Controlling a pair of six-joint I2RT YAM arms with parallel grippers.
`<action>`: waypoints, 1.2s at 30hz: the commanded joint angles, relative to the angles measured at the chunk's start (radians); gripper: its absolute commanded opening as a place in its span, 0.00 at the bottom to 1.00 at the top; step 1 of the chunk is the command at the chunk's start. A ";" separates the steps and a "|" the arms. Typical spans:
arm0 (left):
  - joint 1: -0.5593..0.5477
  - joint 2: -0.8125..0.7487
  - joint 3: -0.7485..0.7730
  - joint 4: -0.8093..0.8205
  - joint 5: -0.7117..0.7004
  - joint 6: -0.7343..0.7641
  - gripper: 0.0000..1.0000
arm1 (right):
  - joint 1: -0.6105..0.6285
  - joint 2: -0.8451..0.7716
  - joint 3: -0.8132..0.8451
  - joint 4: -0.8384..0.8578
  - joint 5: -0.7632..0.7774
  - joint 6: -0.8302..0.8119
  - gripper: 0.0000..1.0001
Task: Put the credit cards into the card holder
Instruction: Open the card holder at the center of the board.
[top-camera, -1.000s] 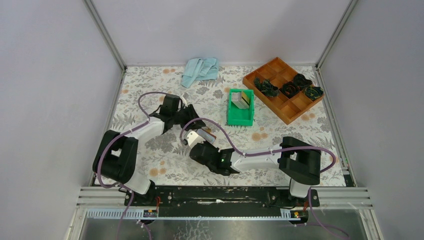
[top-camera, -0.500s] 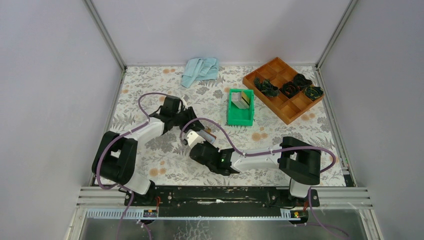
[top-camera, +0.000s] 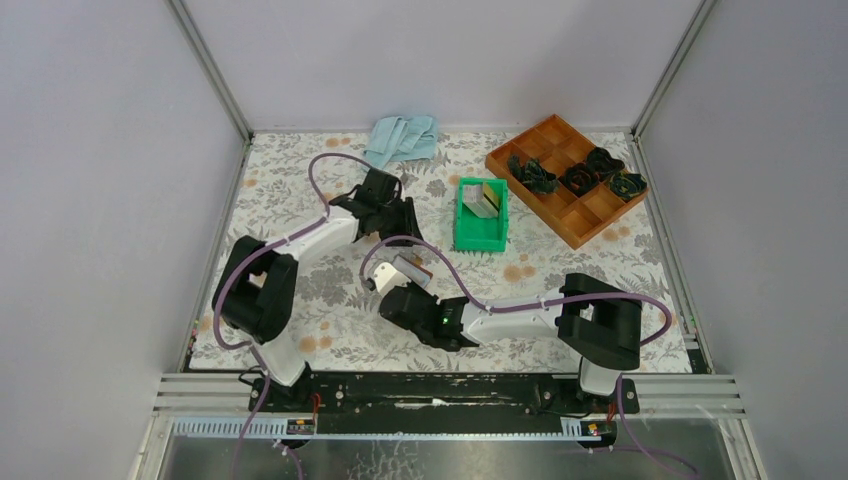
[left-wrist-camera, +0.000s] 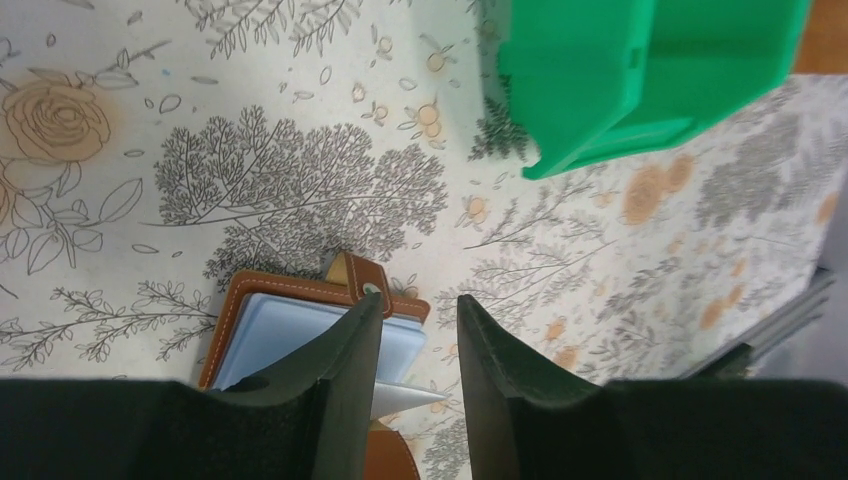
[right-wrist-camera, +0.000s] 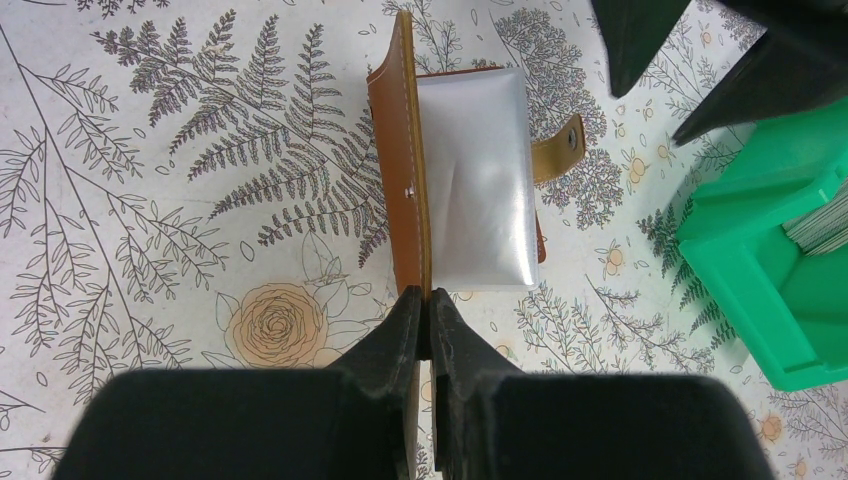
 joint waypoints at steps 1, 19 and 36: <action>-0.043 0.038 0.064 -0.168 -0.125 0.096 0.41 | 0.003 -0.015 -0.008 0.012 0.005 0.001 0.03; -0.097 0.192 0.177 -0.280 -0.195 0.163 0.40 | 0.003 -0.029 -0.018 0.021 -0.002 0.002 0.03; -0.104 0.140 0.172 -0.329 -0.164 0.176 0.26 | 0.003 -0.029 -0.029 0.030 0.005 0.001 0.04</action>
